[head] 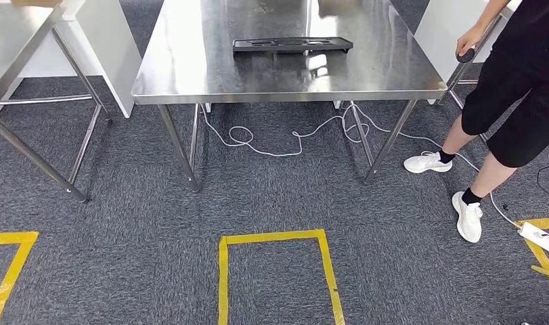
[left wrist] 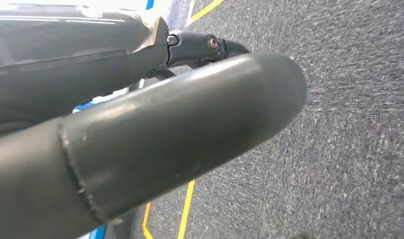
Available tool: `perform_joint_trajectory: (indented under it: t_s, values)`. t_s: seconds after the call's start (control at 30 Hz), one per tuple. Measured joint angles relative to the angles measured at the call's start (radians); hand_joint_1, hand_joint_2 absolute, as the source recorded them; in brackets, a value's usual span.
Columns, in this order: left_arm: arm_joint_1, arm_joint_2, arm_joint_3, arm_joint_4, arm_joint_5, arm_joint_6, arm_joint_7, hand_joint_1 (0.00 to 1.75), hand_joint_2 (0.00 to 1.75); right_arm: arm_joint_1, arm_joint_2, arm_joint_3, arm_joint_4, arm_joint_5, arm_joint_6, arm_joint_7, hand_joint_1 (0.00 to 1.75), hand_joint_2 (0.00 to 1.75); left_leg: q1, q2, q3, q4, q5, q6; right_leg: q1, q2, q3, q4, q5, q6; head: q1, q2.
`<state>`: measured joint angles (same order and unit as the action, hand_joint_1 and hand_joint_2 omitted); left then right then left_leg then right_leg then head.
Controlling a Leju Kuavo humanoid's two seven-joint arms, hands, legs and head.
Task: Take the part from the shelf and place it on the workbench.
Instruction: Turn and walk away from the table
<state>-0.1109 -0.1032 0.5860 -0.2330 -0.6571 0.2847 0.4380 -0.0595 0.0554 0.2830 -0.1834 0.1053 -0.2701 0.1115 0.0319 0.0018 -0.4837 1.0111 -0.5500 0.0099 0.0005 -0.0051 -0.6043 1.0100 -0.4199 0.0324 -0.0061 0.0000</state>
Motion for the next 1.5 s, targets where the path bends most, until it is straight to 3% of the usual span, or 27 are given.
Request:
perform_joint_trajectory:
  t_s: [0.07, 0.1, 0.17, 0.2, 0.23, 0.27, 0.33, 0.4, 0.47, 0.53, 0.6, 0.67, 0.7, 0.77, 0.8, 0.87, 0.93, 1.0, 1.03, 1.1, 1.17, 1.23, 1.27, 1.3, 1.37, 1.43, 1.5]
  values:
    - [-0.001, -0.002, 0.0, 0.0, -0.001, 0.0, 0.0, 0.0, 0.0, 0.002, -0.001, -0.001, 0.001, -0.001, 0.001, -0.002, 0.0, 0.0, 0.0, 0.005, -0.012, -0.005, 0.016, 0.022, 0.0, 0.002, -0.022, 0.034, -0.022, 0.007, 0.004, 0.0]
    - [-0.001, -0.003, 0.0, 0.0, -0.001, 0.0, 0.0, 0.0, 0.0, 0.003, -0.001, -0.002, 0.001, -0.001, 0.001, -0.003, 0.0, 0.0, 0.0, 0.009, -0.02, -0.007, 0.025, 0.031, -0.002, 0.003, -0.045, 0.083, -0.052, 0.005, 0.006, 0.0]
    - [-0.001, -0.004, 0.0, 0.0, -0.002, 0.0, 0.0, 0.0, 0.0, 0.005, 0.0, -0.002, 0.002, 0.001, 0.003, -0.004, 0.0, 0.0, -0.003, 0.018, -0.038, -0.006, 0.04, 0.038, -0.008, 0.004, -0.096, 0.22, -0.124, 0.003, 0.01, 0.0]
    - [0.0, -0.004, 0.0, 0.0, -0.002, 0.0, 0.0, 0.0, 0.0, 0.005, 0.0, -0.003, 0.002, 0.004, 0.006, -0.005, 0.0, 0.0, -0.004, 0.024, -0.046, -0.005, 0.046, 0.037, -0.011, 0.004, -0.109, 0.27, -0.145, 0.008, 0.01, 0.0]
    - [0.0, -0.004, 0.0, 0.0, -0.002, 0.0, 0.0, 0.0, 0.0, 0.005, 0.0, -0.003, 0.002, 0.008, 0.008, -0.005, 0.0, 0.0, -0.004, 0.03, -0.053, -0.005, 0.052, 0.036, -0.013, 0.004, -0.102, 0.282, -0.151, 0.015, 0.01, 0.0]
    - [0.001, -0.004, 0.0, 0.0, -0.002, 0.0, 0.0, 0.0, 0.0, 0.005, 0.0, -0.003, 0.003, 0.013, 0.01, -0.005, 0.0, 0.0, -0.004, 0.037, -0.058, -0.005, 0.057, 0.033, -0.017, 0.003, -0.073, 0.252, -0.142, 0.025, 0.01, 0.0]
    - [0.001, -0.004, 0.0, 0.0, -0.002, 0.0, 0.0, 0.0, 0.0, 0.004, 0.001, -0.003, 0.003, 0.019, 0.013, -0.005, 0.0, 0.0, -0.003, 0.052, -0.062, -0.004, 0.063, 0.025, -0.022, -0.016, 0.029, 0.101, -0.109, 0.039, 0.012, 0.0]
    - [-0.001, -0.004, 0.0, 0.0, -0.004, 0.0, 0.0, 0.0, 0.0, 0.0, 0.004, -0.003, 0.003, 0.022, 0.014, -0.005, 0.0, 0.0, -0.006, 0.067, -0.062, -0.004, 0.067, 0.012, -0.017, -0.033, 0.093, -0.013, -0.088, 0.03, 0.011, 0.0]
    - [-0.005, -0.004, 0.0, 0.0, -0.005, 0.0, 0.0, 0.0, 0.0, 0.0, 0.007, -0.003, 0.003, 0.023, 0.014, -0.005, 0.0, 0.0, -0.006, 0.08, -0.06, -0.005, 0.071, -0.001, -0.007, -0.025, 0.094, -0.029, -0.084, 0.008, 0.009, 0.0]
    - [-0.008, -0.004, 0.0, 0.0, -0.006, 0.0, 0.0, 0.0, 0.0, 0.003, 0.008, -0.003, 0.003, 0.026, 0.016, -0.005, 0.0, 0.0, 0.0, 0.075, -0.063, 0.001, 0.065, -0.014, -0.014, -0.011, 0.091, -0.033, -0.074, -0.012, 0.009, 0.0]
    - [-0.007, -0.005, -0.001, 0.0, -0.006, 0.001, 0.0, 0.0, 0.0, 0.003, 0.01, -0.002, 0.004, 0.03, 0.018, -0.004, 0.0, 0.0, 0.004, 0.041, -0.09, 0.063, 0.013, -0.02, -0.022, 0.003, 0.09, -0.038, -0.059, -0.033, 0.007, 0.0]
    - [-0.003, -0.003, -0.001, 0.0, -0.006, 0.002, 0.0, 0.0, 0.0, 0.003, 0.013, -0.001, 0.004, 0.036, 0.018, -0.002, 0.0, 0.0, 0.004, 0.009, -0.139, 0.188, -0.066, -0.02, -0.017, 0.018, 0.081, -0.036, -0.051, -0.045, 0.005, 0.0]
    - [0.0, -0.002, -0.001, 0.0, -0.006, 0.003, 0.0, 0.0, 0.0, 0.003, 0.015, 0.0, 0.004, 0.038, 0.019, -0.001, 0.0, 0.0, 0.003, 0.002, -0.158, 0.24, -0.089, -0.02, -0.014, 0.027, 0.077, -0.035, -0.048, -0.047, 0.005, 0.0]
    - [0.005, -0.001, -0.001, 0.001, -0.006, 0.003, 0.0, 0.0, 0.0, 0.004, 0.017, 0.001, 0.006, 0.039, 0.019, 0.002, 0.0, 0.0, 0.004, -0.002, -0.15, 0.244, -0.072, -0.019, -0.011, 0.05, 0.073, -0.031, -0.045, -0.048, 0.005, 0.0]
    - [0.006, -0.001, -0.001, 0.001, -0.006, 0.003, 0.001, 0.0, 0.0, 0.005, 0.017, 0.001, 0.007, 0.039, 0.019, 0.002, 0.0, 0.0, 0.004, -0.006, -0.123, 0.198, -0.041, -0.018, -0.01, 0.061, 0.071, -0.028, -0.044, -0.047, 0.005, 0.0]
    - [0.006, 0.0, -0.001, 0.001, -0.006, 0.003, 0.001, 0.0, 0.0, 0.003, 0.018, 0.001, 0.008, 0.041, 0.019, 0.005, 0.0, 0.0, 0.006, -0.04, -0.063, 0.078, 0.013, -0.012, -0.006, 0.082, 0.061, -0.015, -0.044, -0.043, 0.005, 0.0]
    - [0.006, 0.001, -0.001, 0.001, -0.006, 0.004, -0.002, 0.0, 0.0, 0.0, 0.021, 0.002, 0.008, 0.044, 0.02, 0.008, 0.0, 0.0, 0.004, -0.064, -0.038, 0.02, 0.027, -0.006, -0.003, 0.1, 0.046, -0.004, -0.041, -0.032, 0.005, 0.0]
    - [0.006, 0.0, -0.001, 0.001, -0.006, 0.005, -0.003, 0.0, 0.0, 0.001, 0.023, 0.002, 0.008, 0.047, 0.021, 0.009, 0.0, 0.0, -0.003, -0.049, -0.041, 0.016, 0.029, 0.004, -0.004, 0.119, 0.031, -0.005, -0.033, -0.016, 0.005, 0.0]
    - [0.004, -0.001, -0.001, 0.001, -0.006, 0.006, -0.002, 0.0, 0.0, 0.003, 0.023, 0.002, 0.008, 0.048, 0.021, 0.009, 0.0, 0.0, -0.004, -0.037, -0.041, 0.012, 0.035, 0.012, -0.005, 0.113, 0.024, 0.0, -0.034, -0.01, 0.005, 0.0]
    - [0.004, -0.002, -0.001, 0.001, -0.006, 0.006, -0.002, 0.0, 0.0, 0.004, 0.022, 0.002, 0.009, 0.048, 0.022, 0.009, 0.0, 0.0, -0.001, -0.011, -0.045, 0.004, 0.045, 0.026, -0.004, 0.069, -0.01, 0.056, -0.063, -0.009, 0.011, 0.0]
    - [0.008, -0.003, 0.0, 0.001, -0.006, 0.0, -0.002, 0.0, 0.0, 0.003, 0.021, 0.002, 0.009, 0.048, 0.023, 0.008, 0.0, 0.0, -0.001, 0.018, -0.051, 0.002, 0.049, 0.032, -0.009, 0.024, -0.073, 0.185, -0.124, -0.013, 0.02, 0.0]
    - [0.012, -0.003, 0.0, 0.001, -0.006, -0.011, -0.002, 0.0, 0.0, 0.005, 0.021, 0.002, 0.009, 0.047, 0.025, 0.006, 0.0, 0.0, -0.002, 0.049, -0.056, 0.002, 0.05, 0.032, -0.016, 0.016, -0.114, 0.283, -0.16, -0.003, 0.023, 0.0]
    - [0.013, -0.004, 0.0, 0.001, -0.006, -0.015, -0.002, 0.0, 0.0, 0.007, 0.02, 0.002, 0.009, 0.046, 0.025, 0.005, 0.0, 0.0, -0.001, 0.062, -0.057, 0.002, 0.05, 0.031, -0.019, 0.012, -0.103, 0.276, -0.155, 0.006, 0.024, 0.0]
    - [0.013, -0.005, 0.0, 0.001, -0.006, -0.018, -0.002, 0.0, 0.0, 0.008, 0.019, 0.002, 0.01, 0.046, 0.026, 0.004, 0.0, 0.0, 0.0, 0.075, -0.057, 0.003, 0.051, 0.03, -0.023, 0.006, -0.069, 0.228, -0.137, 0.016, 0.024, 0.0]
    - [0.012, -0.008, 0.0, 0.001, -0.006, -0.021, -0.002, 0.0, 0.0, 0.009, 0.017, 0.002, 0.01, 0.045, 0.027, 0.003, 0.0, 0.0, -0.001, 0.096, -0.052, 0.003, 0.051, 0.021, -0.027, -0.035, 0.023, 0.076, -0.093, 0.028, 0.025, 0.0]
    - [0.01, -0.008, 0.0, 0.001, -0.008, -0.024, -0.002, 0.0, 0.0, 0.006, 0.016, 0.002, 0.01, 0.046, 0.027, 0.001, 0.0, 0.0, -0.005, 0.113, -0.046, 0.003, 0.047, 0.007, -0.019, -0.064, 0.067, -0.006, -0.073, 0.021, 0.024, 0.0]
    - [0.008, -0.008, -0.001, 0.001, -0.011, -0.029, -0.002, 0.0, 0.0, 0.007, 0.015, 0.002, 0.01, 0.048, 0.027, -0.004, 0.0, 0.0, -0.005, 0.129, -0.038, 0.0, 0.044, -0.008, -0.01, -0.052, 0.063, -0.009, -0.071, 0.007, 0.021, 0.0]
